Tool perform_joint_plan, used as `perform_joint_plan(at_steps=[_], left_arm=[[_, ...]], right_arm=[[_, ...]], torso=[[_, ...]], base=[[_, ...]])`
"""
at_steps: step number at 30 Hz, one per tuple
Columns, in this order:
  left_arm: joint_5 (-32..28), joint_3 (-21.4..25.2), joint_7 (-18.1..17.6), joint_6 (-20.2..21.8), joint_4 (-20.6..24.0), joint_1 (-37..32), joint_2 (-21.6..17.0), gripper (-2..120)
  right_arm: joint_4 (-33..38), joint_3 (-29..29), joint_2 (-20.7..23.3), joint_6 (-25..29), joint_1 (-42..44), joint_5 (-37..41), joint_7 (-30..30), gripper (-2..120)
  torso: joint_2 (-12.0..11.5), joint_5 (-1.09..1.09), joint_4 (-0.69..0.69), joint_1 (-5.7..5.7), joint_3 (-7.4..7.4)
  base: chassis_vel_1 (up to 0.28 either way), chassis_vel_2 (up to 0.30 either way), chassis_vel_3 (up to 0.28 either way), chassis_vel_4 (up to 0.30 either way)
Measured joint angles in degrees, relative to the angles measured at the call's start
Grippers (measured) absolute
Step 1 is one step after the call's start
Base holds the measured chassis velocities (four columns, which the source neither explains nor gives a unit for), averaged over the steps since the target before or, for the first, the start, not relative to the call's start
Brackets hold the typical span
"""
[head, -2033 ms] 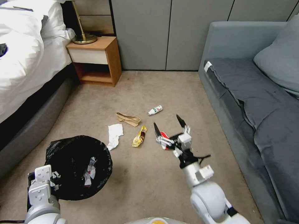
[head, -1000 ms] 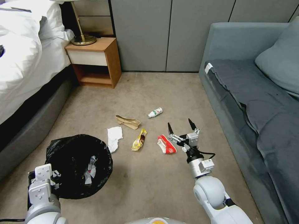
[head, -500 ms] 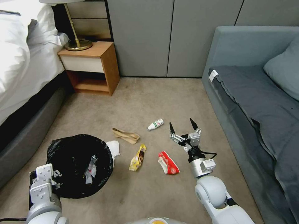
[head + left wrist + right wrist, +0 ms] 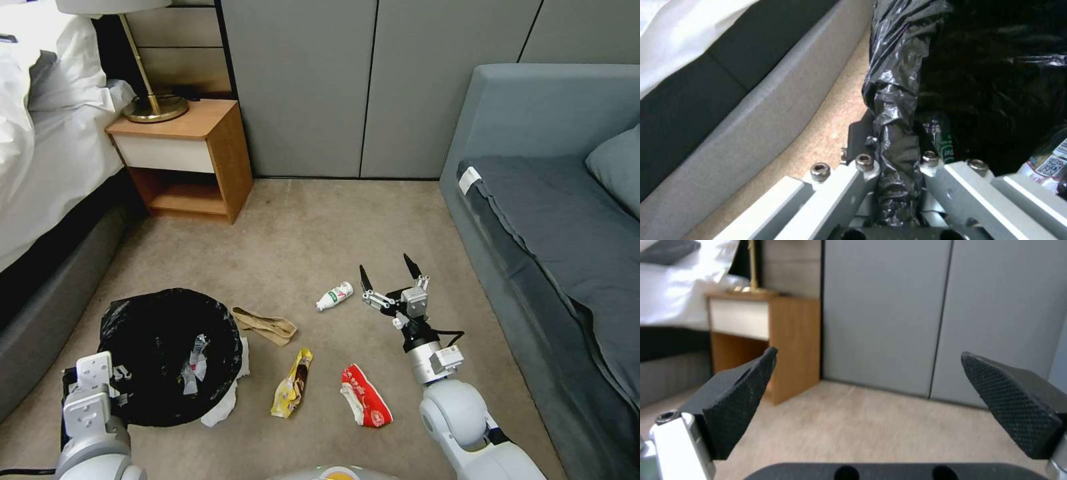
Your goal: Pick up the trash bin, then pick up the garbage from the floor and place it into the trash bin.
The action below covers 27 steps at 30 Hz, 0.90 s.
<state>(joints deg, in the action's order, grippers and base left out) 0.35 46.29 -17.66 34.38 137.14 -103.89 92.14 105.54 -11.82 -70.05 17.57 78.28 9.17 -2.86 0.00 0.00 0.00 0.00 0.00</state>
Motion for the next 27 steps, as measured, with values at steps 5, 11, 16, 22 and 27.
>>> perform_joint_plan(at_steps=[5,11,16,22,27], left_arm=[[-0.12,0.11,-0.02,0.0,0.22,-0.12,0.0,0],[-0.33,0.26,-0.03,0.0,0.4,-0.25,0.0,0],[-0.49,0.32,-0.03,0.0,0.41,-0.04,0.0,0],[-0.57,0.13,-0.03,0.0,0.12,0.57,0.0,0],[-0.71,0.13,-0.03,0.0,-0.21,0.84,-0.01,0]], right_arm=[[1.75,2.43,5.48,-5.02,1.26,4.23,0.62,100],[3.48,6.02,13.13,-13.25,0.86,12.58,-0.48,100],[4.38,8.99,16.57,-19.32,-0.04,17.39,-1.81,100],[1.65,14.61,19.08,-24.94,-3.16,21.62,-2.08,100],[-1.22,18.54,19.84,-29.57,-7.62,26.45,-1.03,100]], torso=[[0.0,0.01,0.0,0.0,0.0],[0.0,0.0,0.0,0.0,0.0],[0.0,0.01,0.01,0.0,0.0],[0.0,0.01,-0.01,0.0,0.0],[0.0,0.01,0.01,0.0,0.0]], base=[[0.006,-0.01,-0.01,0.011],[0.0,0.0,0.0,0.0],[0.0,0.0,0.0,0.0],[0.0,0.0,0.0,0.0],[0.0,0.0,0.0,0.0]])
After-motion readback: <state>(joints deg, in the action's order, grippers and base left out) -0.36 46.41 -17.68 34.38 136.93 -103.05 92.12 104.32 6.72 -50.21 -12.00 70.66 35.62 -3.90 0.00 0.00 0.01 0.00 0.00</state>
